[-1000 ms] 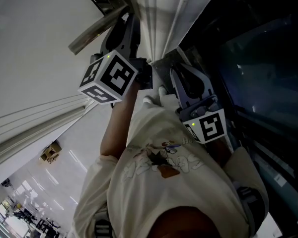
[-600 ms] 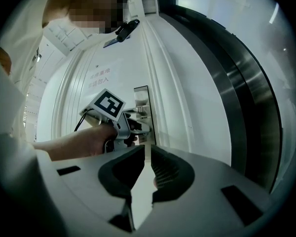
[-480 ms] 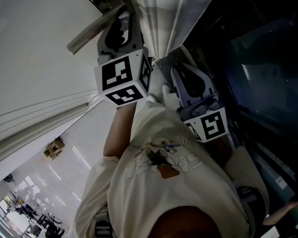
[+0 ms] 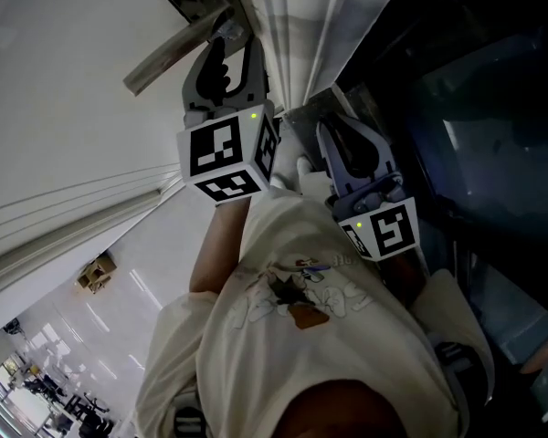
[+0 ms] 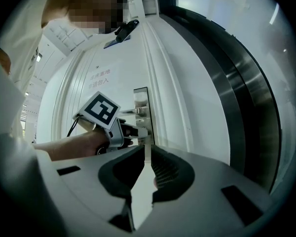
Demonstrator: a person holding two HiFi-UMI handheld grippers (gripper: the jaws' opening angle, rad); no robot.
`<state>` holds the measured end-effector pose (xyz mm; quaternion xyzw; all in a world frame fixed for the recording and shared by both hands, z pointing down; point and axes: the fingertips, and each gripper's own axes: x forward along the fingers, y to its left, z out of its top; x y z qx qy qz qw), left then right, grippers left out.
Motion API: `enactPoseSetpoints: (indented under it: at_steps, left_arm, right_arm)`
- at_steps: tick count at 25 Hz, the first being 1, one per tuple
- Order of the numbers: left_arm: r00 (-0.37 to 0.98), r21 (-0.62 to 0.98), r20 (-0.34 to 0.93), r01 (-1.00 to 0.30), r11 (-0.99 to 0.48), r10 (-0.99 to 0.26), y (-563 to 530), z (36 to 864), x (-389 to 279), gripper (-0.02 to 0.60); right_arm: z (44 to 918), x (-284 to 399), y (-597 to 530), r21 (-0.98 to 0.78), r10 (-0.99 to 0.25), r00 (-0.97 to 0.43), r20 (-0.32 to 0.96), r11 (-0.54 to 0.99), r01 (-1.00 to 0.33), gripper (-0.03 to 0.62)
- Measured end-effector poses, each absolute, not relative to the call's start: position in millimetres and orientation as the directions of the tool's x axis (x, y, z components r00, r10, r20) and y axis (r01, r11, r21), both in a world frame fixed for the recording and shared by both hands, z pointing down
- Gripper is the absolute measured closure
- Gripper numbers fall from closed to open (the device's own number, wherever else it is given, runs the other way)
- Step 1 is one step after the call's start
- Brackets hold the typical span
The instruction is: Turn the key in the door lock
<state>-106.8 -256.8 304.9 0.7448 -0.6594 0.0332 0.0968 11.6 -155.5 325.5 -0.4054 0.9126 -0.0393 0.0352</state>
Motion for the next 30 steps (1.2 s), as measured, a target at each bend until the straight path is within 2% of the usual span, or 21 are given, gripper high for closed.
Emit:
enactPoseSetpoints:
  at_steps: [8, 13, 16, 21, 30]
  left_arm:
    - [0.118, 0.076, 0.139, -0.991, -0.108, -0.983, -214, 295, -112, 0.427]
    - [0.084, 0.076, 0.117, -0.994, -0.075, -0.99, -189, 293, -120, 0.536]
    - [0.068, 0.056, 0.124, -0.997, -0.061, -0.99, -175, 297, -124, 0.574]
    - [0.094, 0.052, 0.077, -0.995, -0.09, -0.993, -154, 299, -120, 0.575]
    - [0.04, 0.068, 0.161, -0.997, -0.03, -0.986, -125, 328, -131, 0.575]
  right_arm:
    - [305, 3, -166, -0.048, -0.726, -0.683, -0.081, 0.687, -0.725, 0.549]
    - [290, -7, -169, -0.011, -0.717, -0.688, -0.112, 0.693, -0.721, 0.565]
    - [286, -15, -167, 0.002, -0.707, -0.697, -0.118, 0.702, -0.712, 0.568]
    - [290, -27, -161, 0.001, -0.693, -0.714, -0.103, 0.718, -0.696, 0.572]
    - [309, -52, -159, 0.02, -0.675, -0.738, 0.006, 0.738, -0.675, 0.586]
